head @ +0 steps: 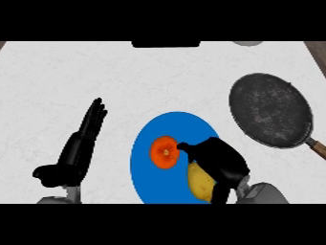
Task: Pick the lemon from the plate and place it in the pan
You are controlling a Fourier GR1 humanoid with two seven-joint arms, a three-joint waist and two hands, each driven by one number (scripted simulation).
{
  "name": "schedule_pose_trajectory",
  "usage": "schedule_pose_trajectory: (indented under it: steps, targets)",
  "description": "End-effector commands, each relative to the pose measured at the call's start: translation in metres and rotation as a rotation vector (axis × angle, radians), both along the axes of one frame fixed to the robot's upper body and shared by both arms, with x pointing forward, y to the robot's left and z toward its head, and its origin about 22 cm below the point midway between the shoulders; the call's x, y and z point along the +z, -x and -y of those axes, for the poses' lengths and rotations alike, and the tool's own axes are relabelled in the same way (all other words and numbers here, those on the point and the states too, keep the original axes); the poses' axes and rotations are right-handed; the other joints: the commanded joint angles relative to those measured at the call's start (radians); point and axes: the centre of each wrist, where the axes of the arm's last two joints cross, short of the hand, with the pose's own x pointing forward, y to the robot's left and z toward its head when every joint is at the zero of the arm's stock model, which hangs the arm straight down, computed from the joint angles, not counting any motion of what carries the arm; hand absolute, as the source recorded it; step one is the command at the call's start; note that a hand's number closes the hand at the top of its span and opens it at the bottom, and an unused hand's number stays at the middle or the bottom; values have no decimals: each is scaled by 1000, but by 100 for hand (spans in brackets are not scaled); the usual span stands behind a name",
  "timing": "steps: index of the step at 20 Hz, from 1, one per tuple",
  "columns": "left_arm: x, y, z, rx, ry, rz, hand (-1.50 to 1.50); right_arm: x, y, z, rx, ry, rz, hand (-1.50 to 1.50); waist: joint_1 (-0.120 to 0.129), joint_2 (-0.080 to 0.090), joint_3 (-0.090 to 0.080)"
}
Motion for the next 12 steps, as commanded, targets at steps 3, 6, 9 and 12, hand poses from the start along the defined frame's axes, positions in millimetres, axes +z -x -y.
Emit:
schedule_pose_trajectory:
  steps: [3,6,9,12]
  targets:
    - [-18,18,5,20,10,-22,0,19,67,8,-259,-26,78,150,-18,5,5]
    - [-5,9,-3,16,-3,-5,0,54,85,1,-327,-81,237,150,-10,5,5]
    - [-3,-6,-9,15,-9,-6,0,72,95,6,-367,-191,366,150,-10,9,6]
    - [-11,5,-2,-2,-3,-6,0,94,116,7,-424,-304,410,150,-2,9,6]
